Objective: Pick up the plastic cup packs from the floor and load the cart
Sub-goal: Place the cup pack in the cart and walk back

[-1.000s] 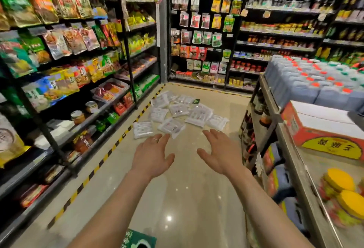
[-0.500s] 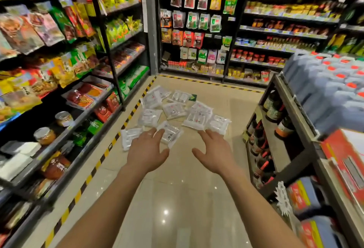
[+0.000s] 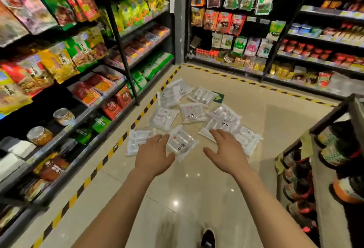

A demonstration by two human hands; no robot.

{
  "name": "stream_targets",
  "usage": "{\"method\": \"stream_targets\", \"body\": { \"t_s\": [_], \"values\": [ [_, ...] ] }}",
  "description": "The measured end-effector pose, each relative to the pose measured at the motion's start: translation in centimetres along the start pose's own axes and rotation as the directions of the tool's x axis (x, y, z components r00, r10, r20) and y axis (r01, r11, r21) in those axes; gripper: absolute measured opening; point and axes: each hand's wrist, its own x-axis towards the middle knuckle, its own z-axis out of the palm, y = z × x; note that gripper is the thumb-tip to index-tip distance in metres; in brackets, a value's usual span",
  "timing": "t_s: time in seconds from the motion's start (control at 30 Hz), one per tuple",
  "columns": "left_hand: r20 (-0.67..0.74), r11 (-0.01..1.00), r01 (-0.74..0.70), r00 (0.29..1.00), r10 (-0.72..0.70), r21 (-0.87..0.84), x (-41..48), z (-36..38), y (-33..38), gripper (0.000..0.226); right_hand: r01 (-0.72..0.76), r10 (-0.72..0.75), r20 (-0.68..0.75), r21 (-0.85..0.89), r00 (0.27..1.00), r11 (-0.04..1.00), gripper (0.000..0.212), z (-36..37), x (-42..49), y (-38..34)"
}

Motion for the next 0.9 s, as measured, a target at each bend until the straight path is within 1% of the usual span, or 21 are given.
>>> {"method": "stream_targets", "body": {
  "t_s": [0.1, 0.2, 0.3, 0.37, 0.5, 0.6, 0.7, 0.8, 0.9],
  "values": [
    [-0.001, 0.997, 0.064, 0.998, -0.064, -0.050, 5.5, -0.1, 0.4, 0.068, 0.073, -0.071, 0.046, -0.043, 0.996, 0.996, 0.069, -1.6, 7.2, 1.5],
    [-0.007, 0.985, 0.138, 0.990, -0.140, -0.108, 10.4, 0.0, -0.2, 0.068, 0.131, -0.128, 0.089, -0.022, 0.988, 0.991, 0.075, -1.8, 14.1, 1.9],
    [0.008, 0.972, 0.199, 0.980, -0.200, -0.126, 15.6, 0.7, -2.0, 0.068, 0.176, -0.175, 0.120, 0.001, 0.977, 0.984, 0.067, -0.2, 20.6, 1.9],
    [0.018, 0.961, 0.231, 0.973, -0.231, -0.153, 19.4, 1.8, -4.0, 0.068, 0.189, -0.187, 0.163, 0.007, 0.969, 0.982, 0.068, 1.4, 25.0, 1.6],
    [0.052, 0.936, 0.289, 0.957, -0.284, -0.202, 27.8, 4.2, -7.8, 0.067, 0.162, -0.170, 0.233, 0.054, 0.958, 0.985, 0.078, 5.3, 33.8, 1.0],
    [0.101, 0.915, 0.332, 0.943, -0.316, -0.230, 34.0, 6.1, -10.1, 0.068, 0.200, -0.205, 0.276, 0.047, 0.939, 0.979, 0.074, 8.5, 40.9, 0.7],
    [0.117, 0.905, 0.343, 0.939, -0.323, -0.250, 38.9, 8.3, -12.0, 0.062, 0.208, -0.205, 0.328, 0.024, 0.922, 0.978, 0.072, 12.0, 47.0, 1.0],
    [0.228, 0.886, 0.415, 0.901, -0.369, -0.207, 42.6, 11.5, -14.0, 0.064, 0.195, -0.204, 0.373, 0.061, 0.905, 0.979, 0.076, 16.0, 51.9, 2.0],
    [0.296, 0.846, 0.493, 0.855, -0.427, -0.204, 45.5, 16.1, -15.4, 0.067, 0.188, -0.207, 0.406, 0.087, 0.890, 0.978, 0.071, 20.5, 56.0, 4.4]
  ]
}}
